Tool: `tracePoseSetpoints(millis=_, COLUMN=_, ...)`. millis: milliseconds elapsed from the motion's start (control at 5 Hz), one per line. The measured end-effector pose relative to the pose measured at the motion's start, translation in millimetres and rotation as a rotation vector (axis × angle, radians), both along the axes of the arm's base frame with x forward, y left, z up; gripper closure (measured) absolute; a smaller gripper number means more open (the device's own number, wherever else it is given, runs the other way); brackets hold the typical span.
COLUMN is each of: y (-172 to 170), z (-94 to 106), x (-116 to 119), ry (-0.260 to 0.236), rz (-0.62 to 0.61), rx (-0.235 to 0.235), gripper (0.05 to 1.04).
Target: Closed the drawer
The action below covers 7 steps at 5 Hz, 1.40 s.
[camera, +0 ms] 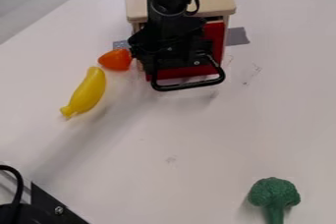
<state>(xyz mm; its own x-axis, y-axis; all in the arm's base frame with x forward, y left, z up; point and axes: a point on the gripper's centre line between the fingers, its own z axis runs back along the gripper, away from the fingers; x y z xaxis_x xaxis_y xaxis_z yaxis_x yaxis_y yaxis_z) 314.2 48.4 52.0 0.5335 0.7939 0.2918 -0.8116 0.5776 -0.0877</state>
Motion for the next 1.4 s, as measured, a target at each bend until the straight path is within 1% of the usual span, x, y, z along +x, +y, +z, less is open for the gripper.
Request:
tracePoseSetpoints(millis=200, y=1.8, z=0.4, x=4.4, ry=-0.005, rz=0.001, rx=0.007, gripper=0.083)
tracePoseSetpoints(millis=400, y=2.9, z=1.4, x=11.1, ry=-0.018, rz=0.007, rx=0.005, gripper=0.083)
tracePoseSetpoints(millis=800, y=7.6, z=0.7, x=17.8, ry=-0.018, rz=0.020, rx=0.005, gripper=0.083)
tracePoseSetpoints(millis=1000, y=6.2, z=0.1, x=17.2, ry=-0.015, rz=0.023, rx=-0.010, gripper=0.083)
tracePoseSetpoints(millis=1200, y=-0.6, z=-2.5, x=5.3, ry=0.008, rz=0.008, rx=-0.038, gripper=0.083)
tracePoseSetpoints(millis=1400, y=-14.5, z=2.7, x=-12.4, ry=0.015, rz=-0.026, rx=-0.057, gripper=0.083)
